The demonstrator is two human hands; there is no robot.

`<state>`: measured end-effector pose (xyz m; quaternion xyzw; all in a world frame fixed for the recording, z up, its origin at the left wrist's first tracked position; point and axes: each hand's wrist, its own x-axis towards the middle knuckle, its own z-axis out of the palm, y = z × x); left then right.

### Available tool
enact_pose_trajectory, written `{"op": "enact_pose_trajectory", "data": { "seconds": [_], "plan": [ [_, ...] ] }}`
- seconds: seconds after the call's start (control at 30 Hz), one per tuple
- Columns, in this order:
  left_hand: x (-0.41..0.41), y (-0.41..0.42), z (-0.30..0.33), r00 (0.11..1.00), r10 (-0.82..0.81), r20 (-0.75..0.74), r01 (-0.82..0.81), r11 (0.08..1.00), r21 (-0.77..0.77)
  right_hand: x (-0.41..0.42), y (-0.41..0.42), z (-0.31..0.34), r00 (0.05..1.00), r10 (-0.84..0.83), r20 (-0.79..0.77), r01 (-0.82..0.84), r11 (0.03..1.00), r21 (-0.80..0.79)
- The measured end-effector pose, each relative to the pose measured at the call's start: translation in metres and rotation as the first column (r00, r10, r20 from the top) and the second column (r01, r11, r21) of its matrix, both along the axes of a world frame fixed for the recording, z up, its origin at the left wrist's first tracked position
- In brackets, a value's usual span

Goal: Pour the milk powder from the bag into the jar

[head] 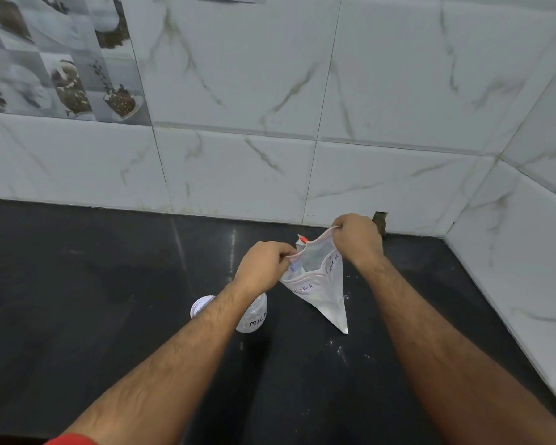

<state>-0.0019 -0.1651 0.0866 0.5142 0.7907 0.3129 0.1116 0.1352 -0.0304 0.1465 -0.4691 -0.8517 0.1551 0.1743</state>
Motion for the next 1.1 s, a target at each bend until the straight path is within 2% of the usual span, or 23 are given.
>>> {"op": "enact_pose_trajectory", "data": {
  "seconds": [0.1, 0.27, 0.33, 0.4, 0.47, 0.53, 0.63, 0.77, 0.87, 1.1],
  "plan": [
    [0.004, -0.003, -0.001, 0.997, -0.077, 0.009, 0.077, 0.997, 0.007, 0.0, -0.004, -0.004, 0.999, 0.016, -0.029, -0.017, 1.0, -0.018],
    [0.014, -0.016, 0.013, 0.96, -0.214, 0.18, 0.21, 0.977, 0.044, -0.004, -0.01, -0.005, 0.999, 0.032, -0.02, -0.032, 0.999, -0.03],
    [0.02, -0.023, 0.017, 0.974, -0.187, 0.125, 0.195, 0.979, -0.062, -0.005, -0.012, -0.005, 0.999, 0.039, -0.015, -0.039, 0.998, -0.039],
    [0.023, -0.025, 0.013, 0.984, -0.179, -0.005, 0.176, 0.974, -0.141, -0.006, -0.015, -0.004, 0.999, 0.05, -0.017, -0.05, 0.998, -0.044],
    [0.026, -0.023, 0.007, 0.986, -0.142, -0.09, 0.13, 0.982, -0.136, -0.008, -0.017, -0.004, 0.998, 0.06, -0.025, -0.061, 0.997, -0.051],
    [0.03, -0.02, 0.003, 0.992, -0.078, -0.098, 0.072, 0.996, -0.056, -0.009, -0.018, -0.005, 0.997, 0.07, -0.029, -0.072, 0.994, -0.078],
    [0.03, -0.018, 0.003, 0.998, -0.024, 0.052, 0.021, 0.999, 0.05, -0.009, -0.02, -0.003, 0.994, 0.112, 0.016, -0.109, 0.989, -0.103],
    [0.025, -0.021, 0.002, 0.975, 0.02, 0.221, -0.033, 0.998, 0.055, -0.008, -0.023, 0.003, 0.972, 0.208, 0.111, -0.195, 0.974, -0.118],
    [0.021, -0.019, -0.003, 0.957, 0.087, 0.277, -0.104, 0.993, 0.048, -0.007, -0.024, 0.004, 0.956, 0.248, 0.155, -0.23, 0.965, -0.123],
    [0.02, -0.014, -0.01, 0.939, 0.173, 0.296, -0.196, 0.979, 0.048, 0.001, -0.015, 0.002, 0.969, 0.218, 0.118, -0.201, 0.97, -0.139]
  ]
}}
